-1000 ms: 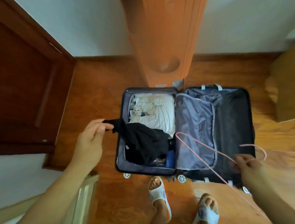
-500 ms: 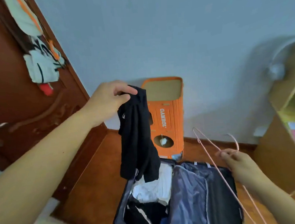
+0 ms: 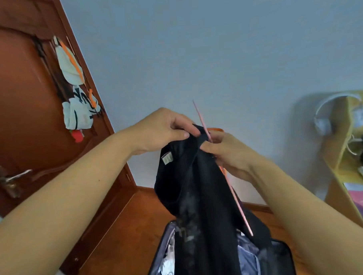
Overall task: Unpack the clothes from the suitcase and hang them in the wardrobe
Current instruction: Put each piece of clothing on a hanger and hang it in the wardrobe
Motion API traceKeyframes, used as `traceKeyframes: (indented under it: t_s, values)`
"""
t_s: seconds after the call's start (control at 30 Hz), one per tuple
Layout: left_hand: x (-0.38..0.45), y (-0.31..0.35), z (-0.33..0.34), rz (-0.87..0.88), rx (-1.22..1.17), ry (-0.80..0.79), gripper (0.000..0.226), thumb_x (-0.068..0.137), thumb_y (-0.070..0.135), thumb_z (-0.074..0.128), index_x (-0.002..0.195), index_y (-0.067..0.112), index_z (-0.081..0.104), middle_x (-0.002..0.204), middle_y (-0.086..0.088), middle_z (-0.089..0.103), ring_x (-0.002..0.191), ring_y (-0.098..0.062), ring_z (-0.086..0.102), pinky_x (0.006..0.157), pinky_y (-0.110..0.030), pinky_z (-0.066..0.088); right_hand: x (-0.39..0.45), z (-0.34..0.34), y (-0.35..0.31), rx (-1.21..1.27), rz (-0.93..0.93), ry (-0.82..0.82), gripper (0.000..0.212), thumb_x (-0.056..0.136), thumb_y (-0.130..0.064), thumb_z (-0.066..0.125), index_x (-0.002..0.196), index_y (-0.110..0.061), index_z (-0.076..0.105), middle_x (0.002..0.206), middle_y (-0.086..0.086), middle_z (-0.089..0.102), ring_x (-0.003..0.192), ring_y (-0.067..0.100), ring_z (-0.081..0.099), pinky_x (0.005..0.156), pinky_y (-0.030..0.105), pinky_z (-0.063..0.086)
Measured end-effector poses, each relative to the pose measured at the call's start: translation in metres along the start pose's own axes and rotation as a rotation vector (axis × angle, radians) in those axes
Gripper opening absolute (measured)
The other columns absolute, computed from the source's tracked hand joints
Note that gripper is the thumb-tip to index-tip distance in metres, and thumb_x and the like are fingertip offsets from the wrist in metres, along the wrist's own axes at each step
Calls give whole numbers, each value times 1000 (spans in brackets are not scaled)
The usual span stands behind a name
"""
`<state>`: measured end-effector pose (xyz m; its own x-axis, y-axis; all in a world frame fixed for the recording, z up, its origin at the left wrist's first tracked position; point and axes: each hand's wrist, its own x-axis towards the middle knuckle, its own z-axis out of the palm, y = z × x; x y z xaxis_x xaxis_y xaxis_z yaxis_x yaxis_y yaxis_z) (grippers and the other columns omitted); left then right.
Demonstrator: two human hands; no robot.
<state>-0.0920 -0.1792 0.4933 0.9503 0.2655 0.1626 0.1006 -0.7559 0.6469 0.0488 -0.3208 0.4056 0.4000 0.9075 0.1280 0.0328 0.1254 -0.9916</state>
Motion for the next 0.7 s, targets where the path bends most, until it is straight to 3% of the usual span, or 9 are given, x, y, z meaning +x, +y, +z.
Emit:
traceKeyframes:
  t_s: [0.1,0.2,0.3,0.37,0.43,0.57,0.7]
  values:
    - [-14,-18,5,-29,4,149,25,95,0,64,96,23,73,103,9,72,89,-3,70,79,-8,50,8,7,-18,-131,-50,129,17,98,-14,60,102,-7,75,98,10,76,92,24,73,75,32,55]
    - [-40,-51,30,-69,123,250,19,95,-4,57,87,13,59,87,4,60,70,3,55,66,-11,42,13,12,-33,-230,-24,245,21,96,-23,64,86,-8,74,78,0,76,75,17,72,63,26,54]
    - [-69,-99,66,-161,212,204,35,92,-9,52,76,21,62,98,1,55,93,-6,57,78,-24,43,13,15,-39,-297,44,352,26,94,-20,65,72,-7,63,51,-10,57,45,5,54,41,15,38]
    - [-91,-126,80,-246,277,187,44,93,-7,48,87,31,70,108,5,54,102,-19,59,89,-29,48,12,5,-40,-308,74,423,25,93,-22,65,83,1,66,63,-4,58,51,9,50,44,17,34]
    - [-105,-140,78,-321,313,190,52,95,-6,46,107,37,74,111,8,49,104,-19,58,92,-30,49,7,-6,-37,-342,104,459,32,93,-24,66,96,8,66,75,4,55,59,15,46,51,22,33]
    - [-102,-123,39,-422,240,151,60,96,-3,51,124,48,65,119,4,44,83,-17,59,71,-25,56,-9,-15,-16,-464,191,505,23,96,-21,63,86,-1,67,59,-1,48,42,7,40,43,18,31]
    - [-90,-87,16,-566,133,23,71,97,-5,42,147,45,46,124,-16,64,60,-15,67,56,-28,57,-24,-24,11,-368,244,532,26,93,-24,66,92,2,68,75,9,41,64,21,30,57,31,24]
